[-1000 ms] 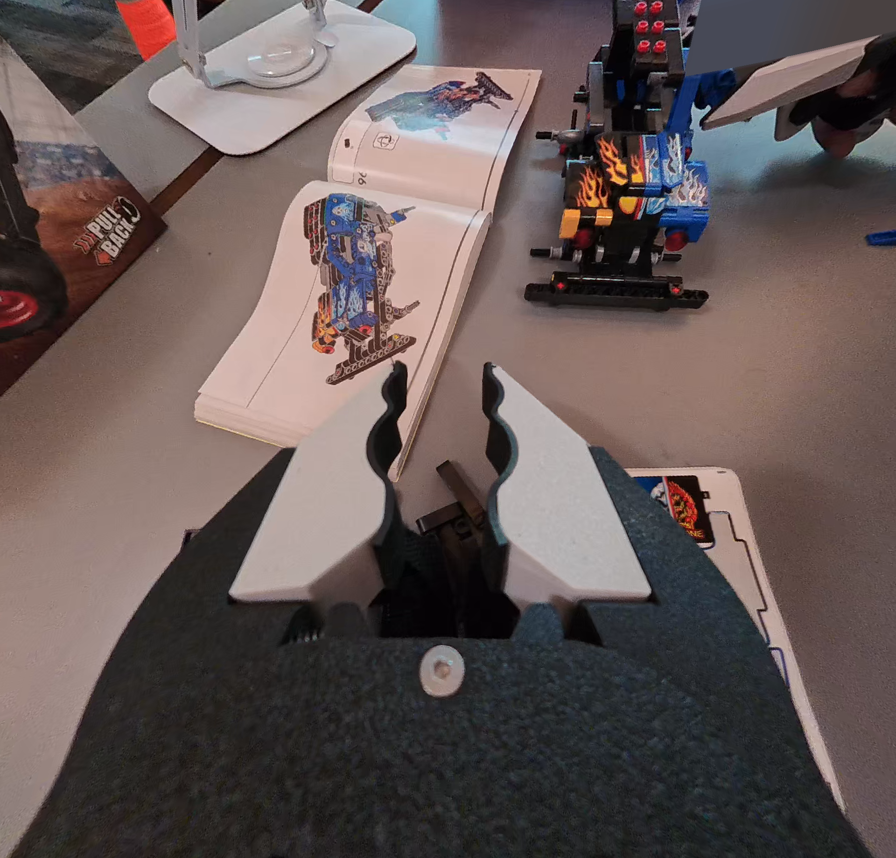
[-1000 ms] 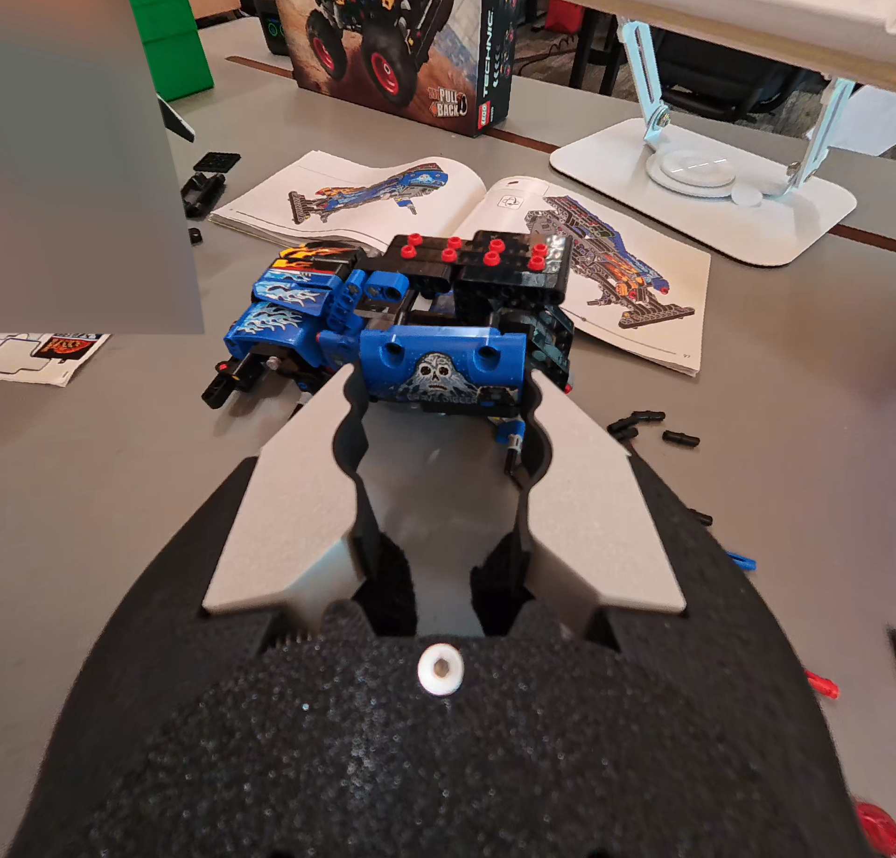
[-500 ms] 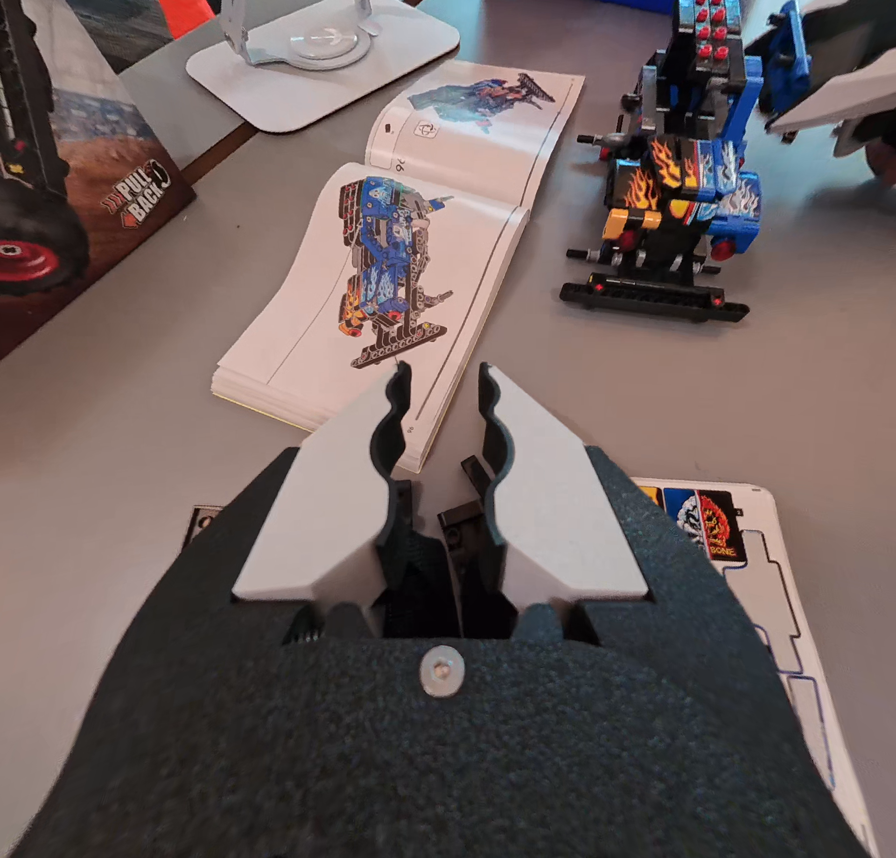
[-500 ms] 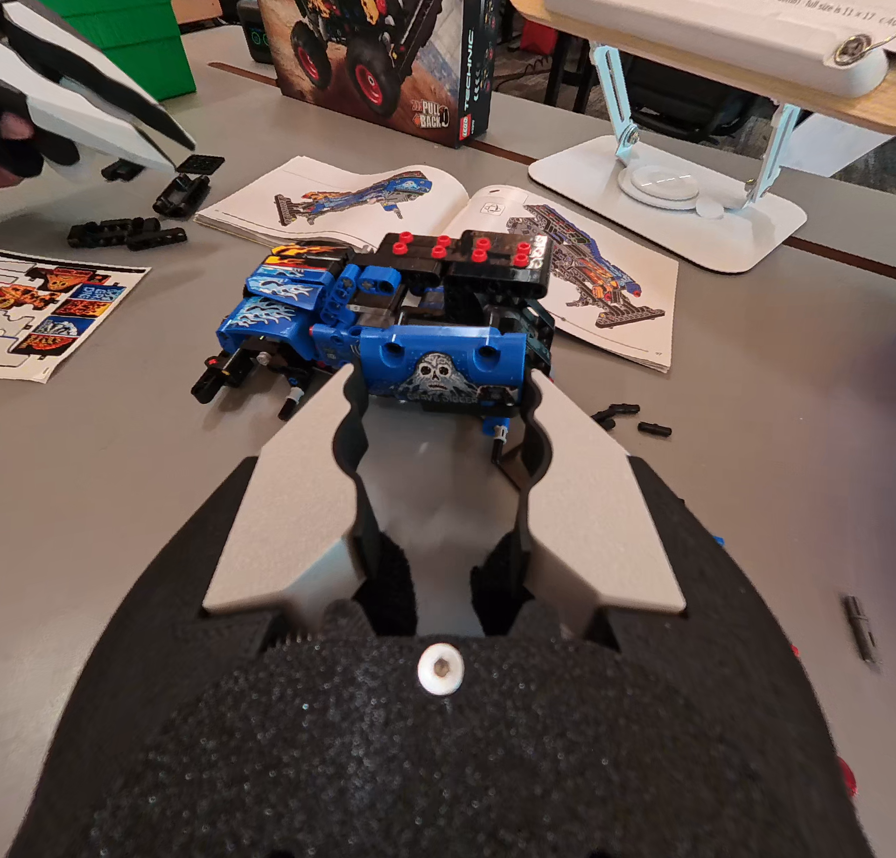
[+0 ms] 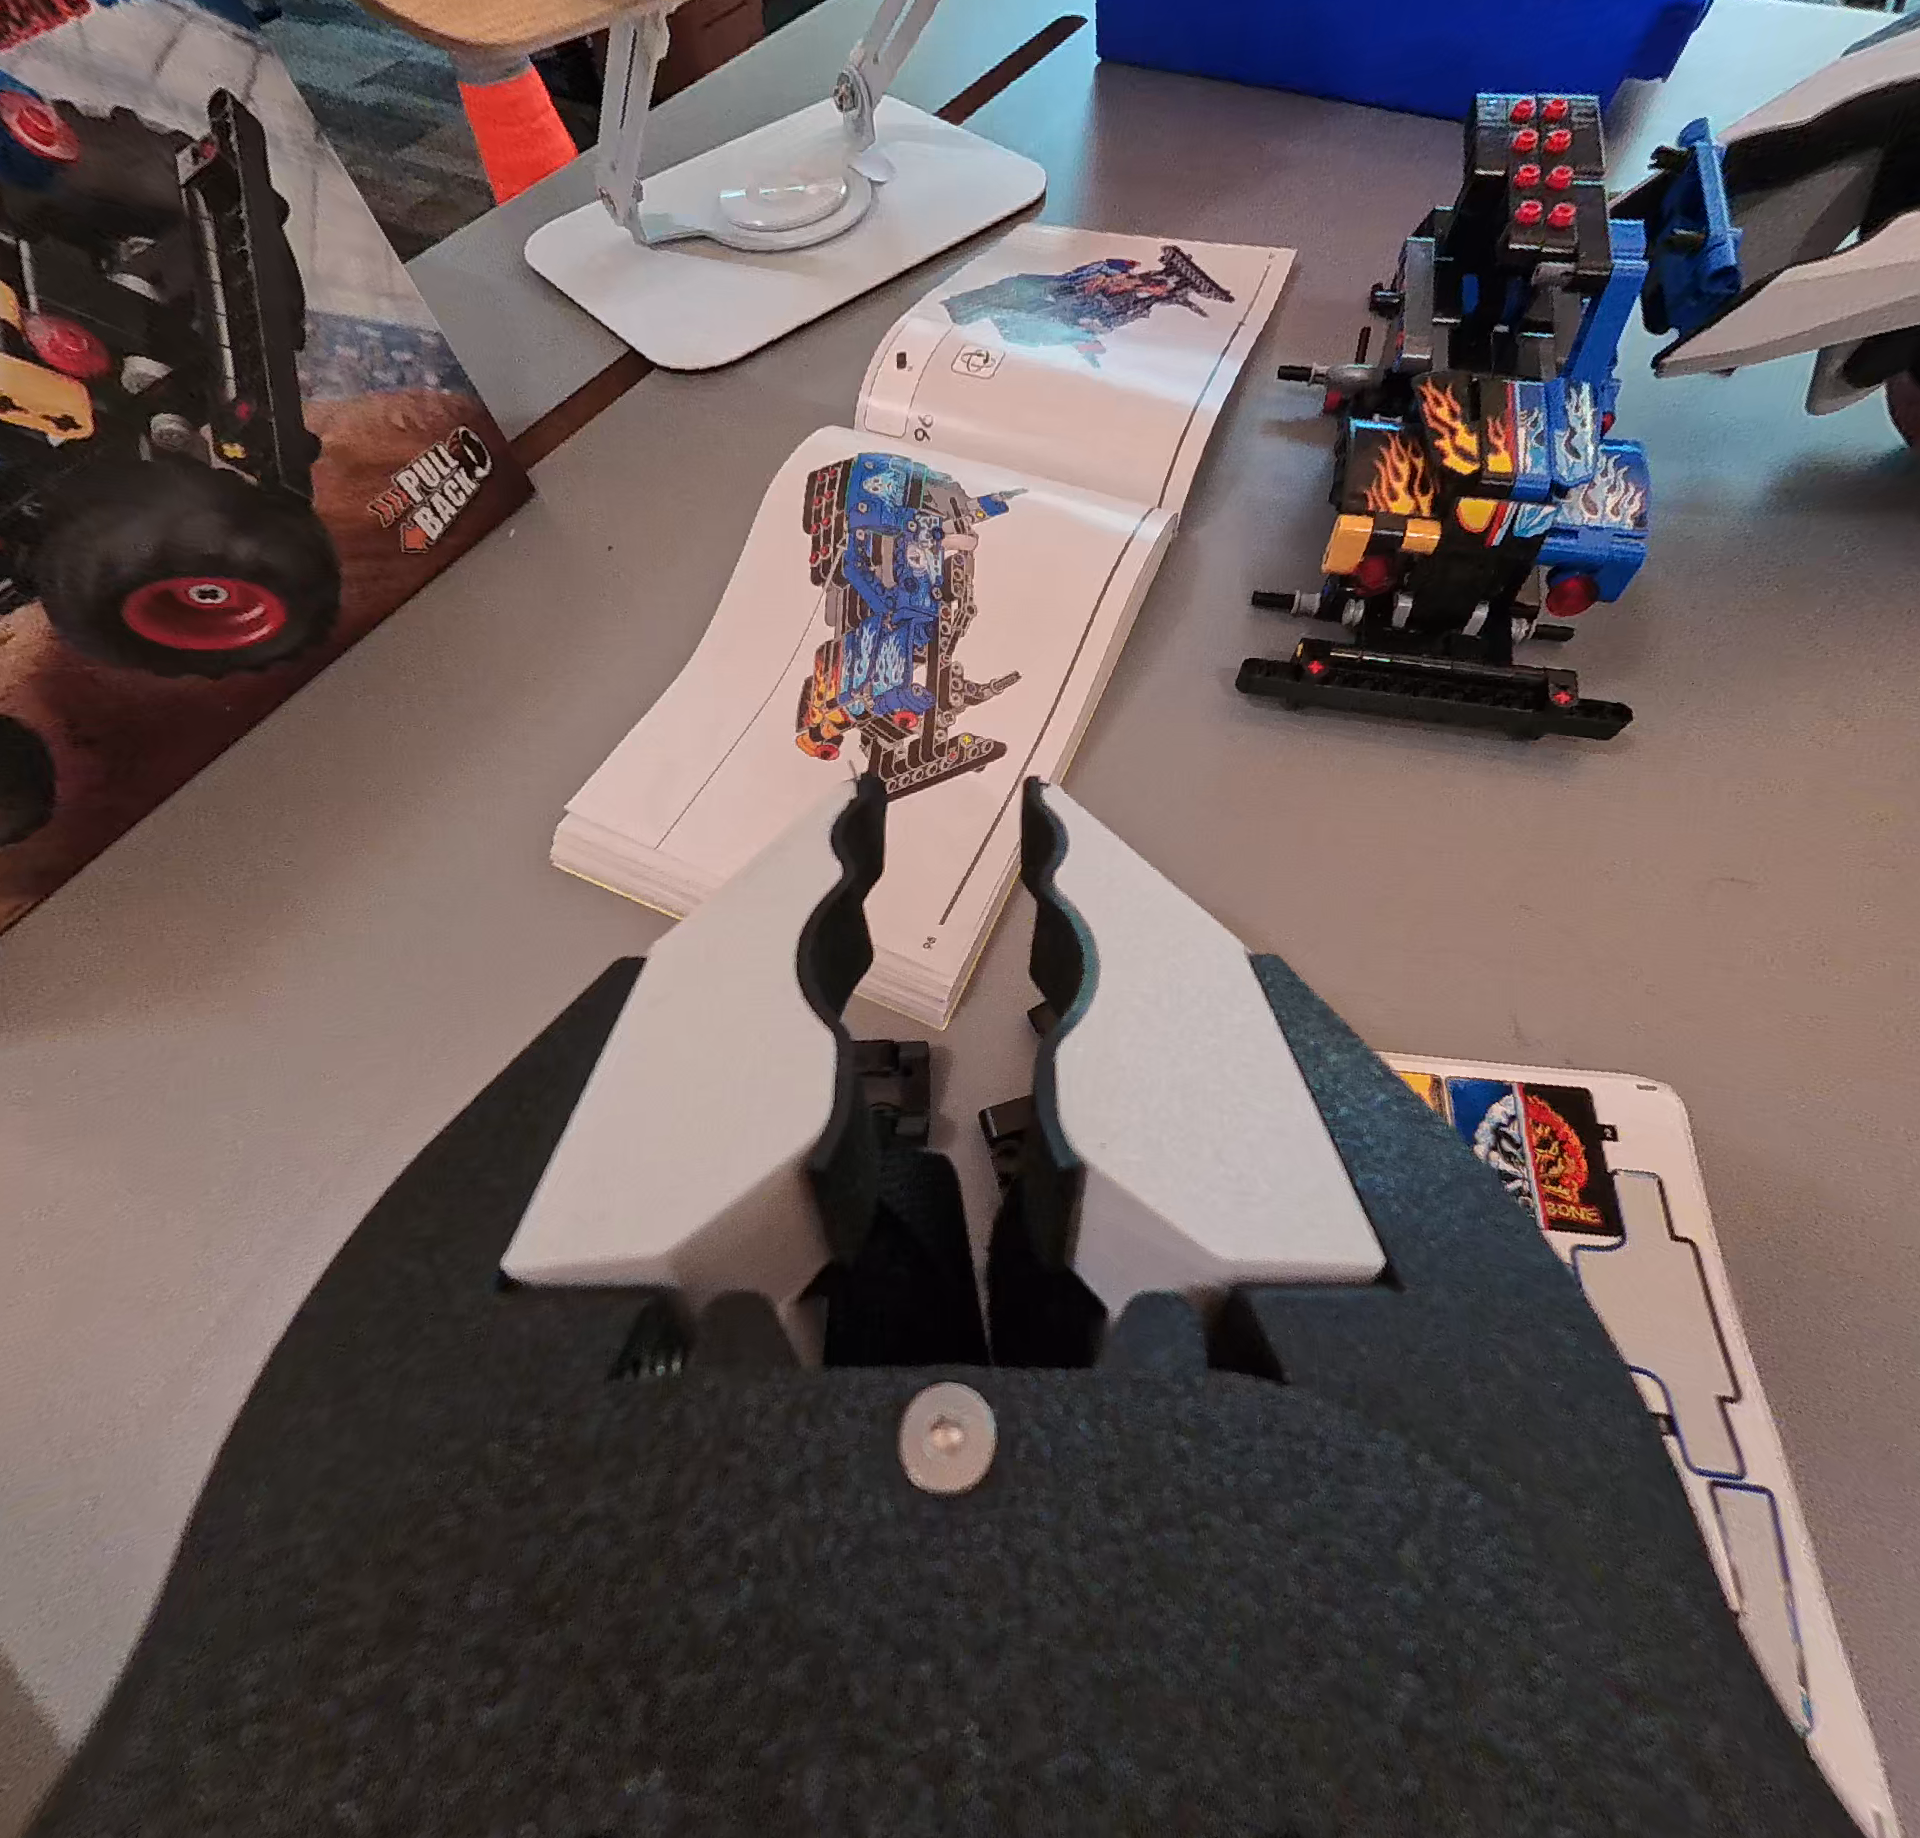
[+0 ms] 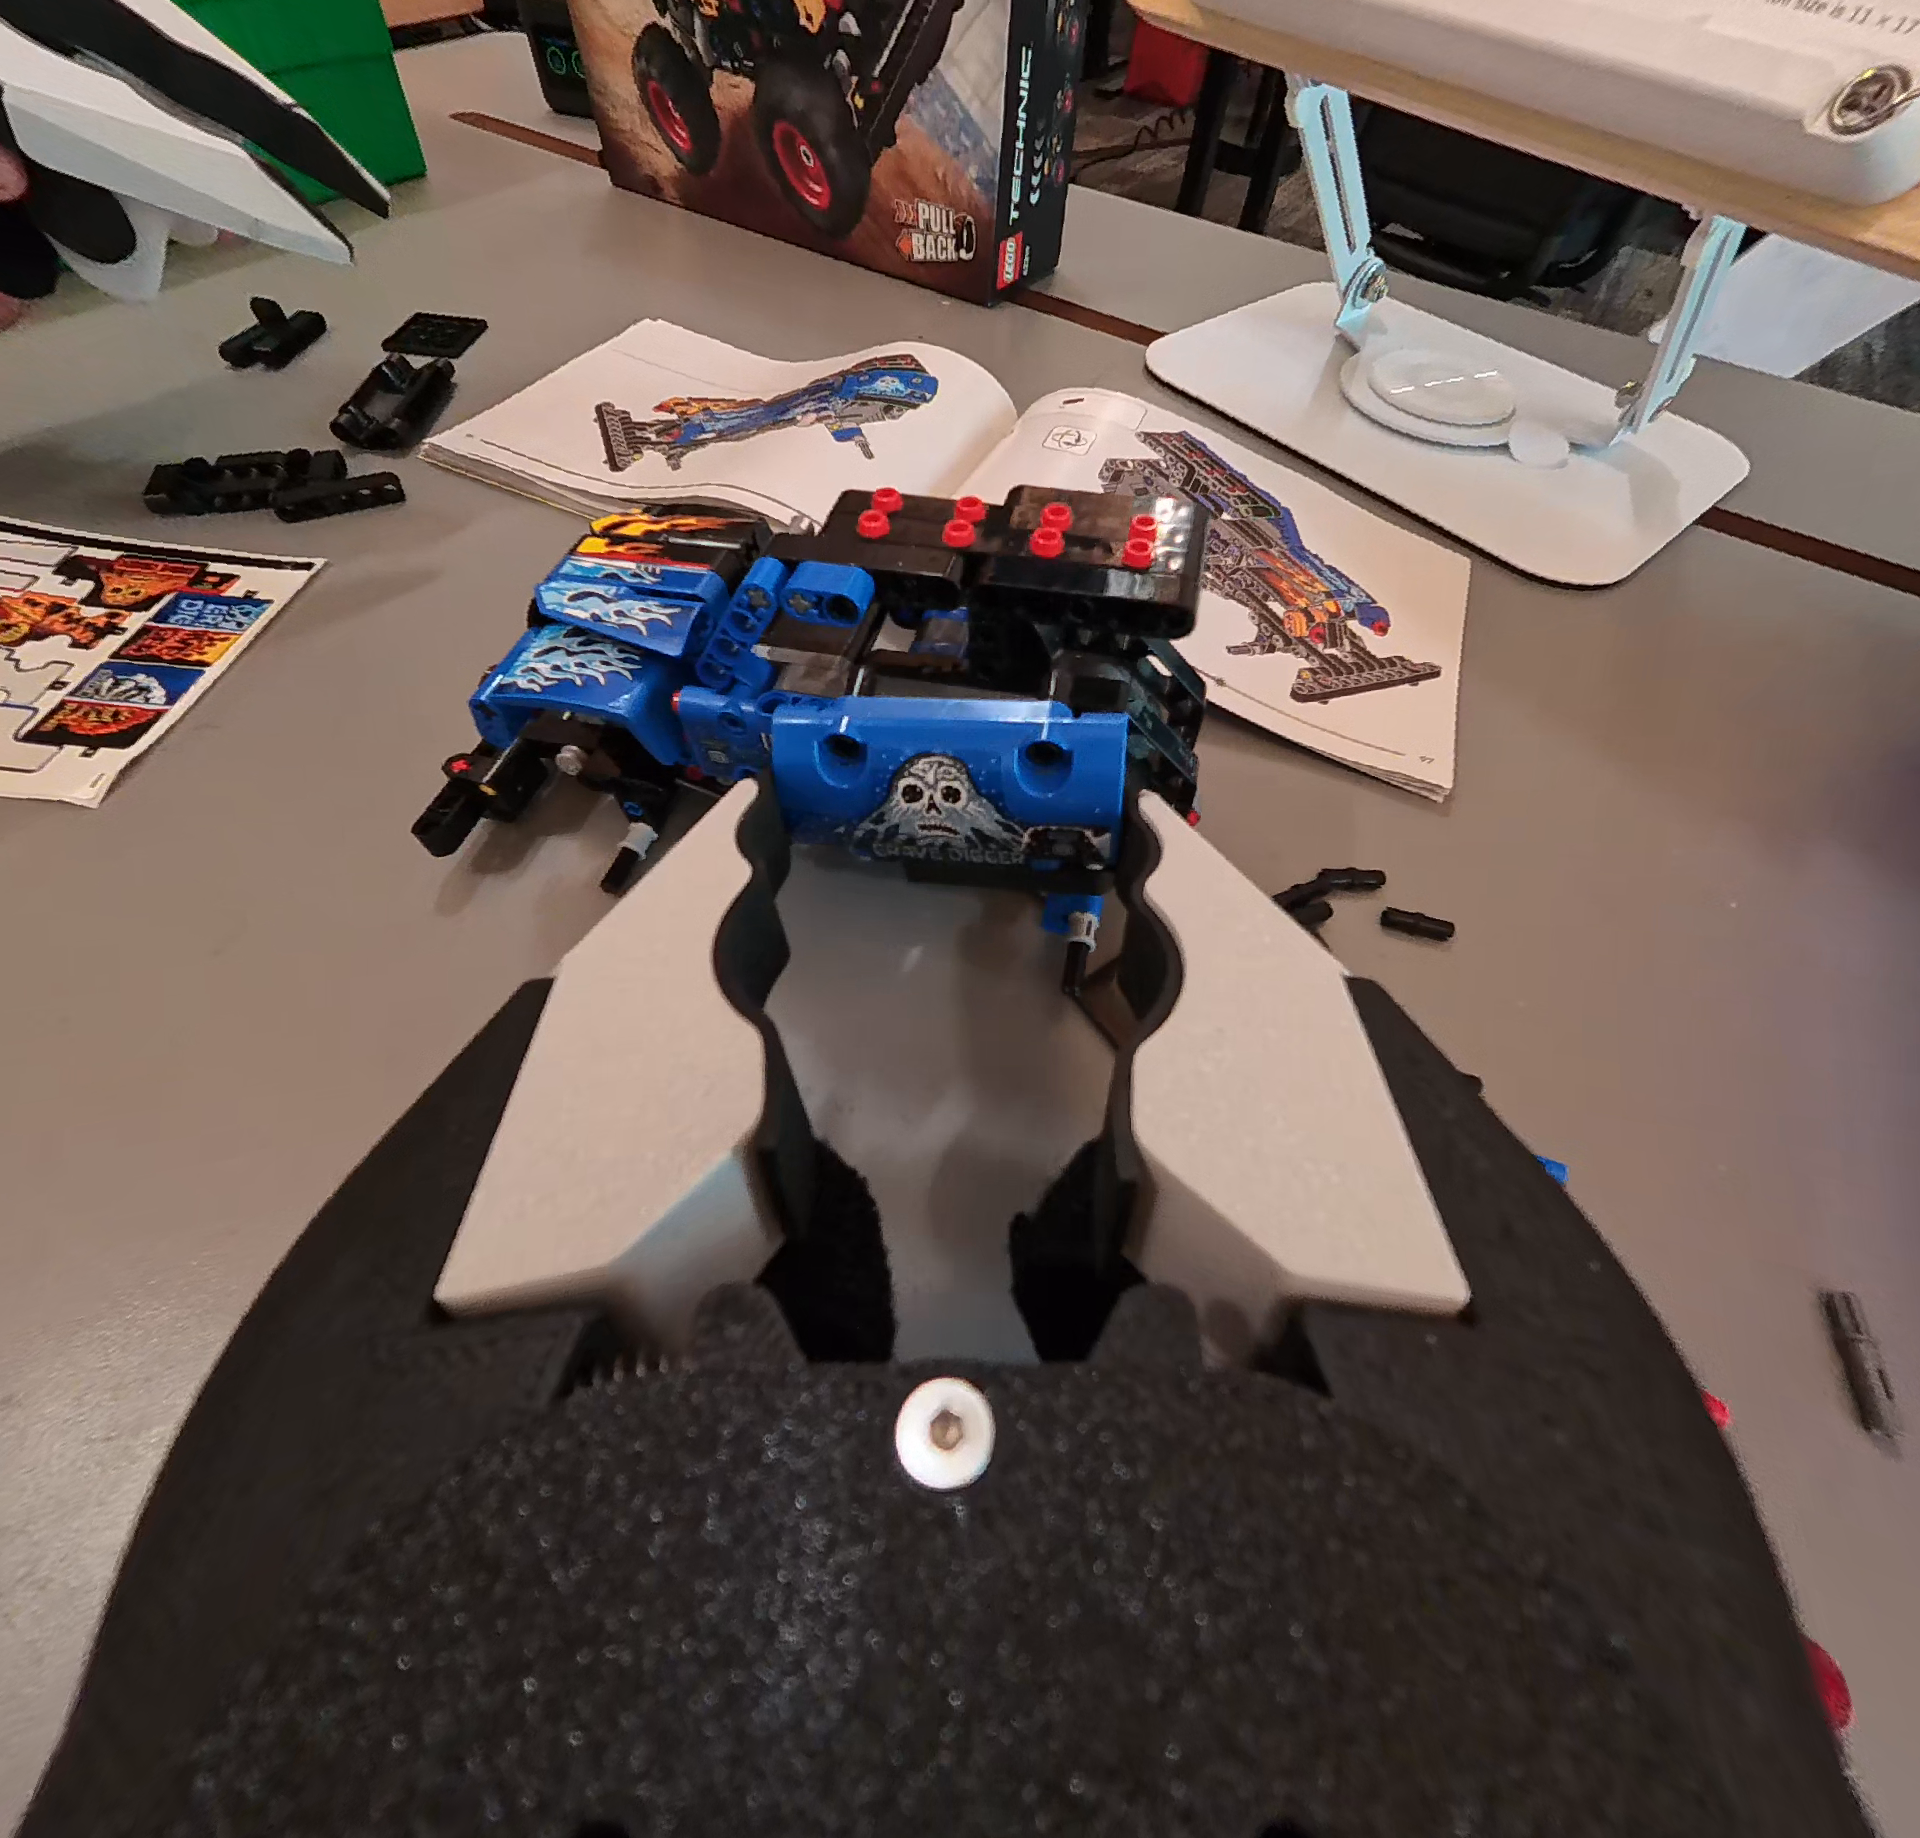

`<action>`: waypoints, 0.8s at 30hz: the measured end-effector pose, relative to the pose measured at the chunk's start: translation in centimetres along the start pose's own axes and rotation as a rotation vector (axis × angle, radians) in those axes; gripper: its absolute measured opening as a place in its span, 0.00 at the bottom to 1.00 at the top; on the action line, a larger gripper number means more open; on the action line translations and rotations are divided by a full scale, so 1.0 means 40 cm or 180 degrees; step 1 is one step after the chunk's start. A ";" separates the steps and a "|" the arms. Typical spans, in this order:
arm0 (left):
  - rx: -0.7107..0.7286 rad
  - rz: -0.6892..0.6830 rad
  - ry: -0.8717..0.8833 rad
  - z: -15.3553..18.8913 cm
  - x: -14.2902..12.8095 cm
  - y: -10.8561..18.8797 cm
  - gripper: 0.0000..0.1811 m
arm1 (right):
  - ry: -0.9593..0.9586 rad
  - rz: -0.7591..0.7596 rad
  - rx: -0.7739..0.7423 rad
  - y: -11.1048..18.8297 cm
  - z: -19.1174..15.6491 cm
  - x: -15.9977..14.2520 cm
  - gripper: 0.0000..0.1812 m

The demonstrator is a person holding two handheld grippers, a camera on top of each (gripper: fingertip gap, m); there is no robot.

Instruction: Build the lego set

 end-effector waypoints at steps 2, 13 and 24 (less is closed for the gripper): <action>0.0002 0.0005 -0.0017 0.003 0.002 0.001 0.13 | -0.0032 0.0004 0.0013 0.000 0.001 0.000 0.34; 0.0043 -0.0053 -0.0101 0.005 0.001 0.001 0.13 | -0.0064 0.0010 -0.0011 -0.003 0.007 0.002 0.34; 0.0104 -0.0040 -0.0194 0.010 0.015 0.012 0.13 | -0.0472 -0.0044 0.0148 -0.033 0.026 0.022 0.34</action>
Point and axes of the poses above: each gripper's, where its closed fingertips meet, y back along the fingers, x out of its top, z = x × y across the jaws, the point moved 3 cm from there along y, back along the fingers, and after that the axes turned 3 degrees about -x, right-handed, at the moved point
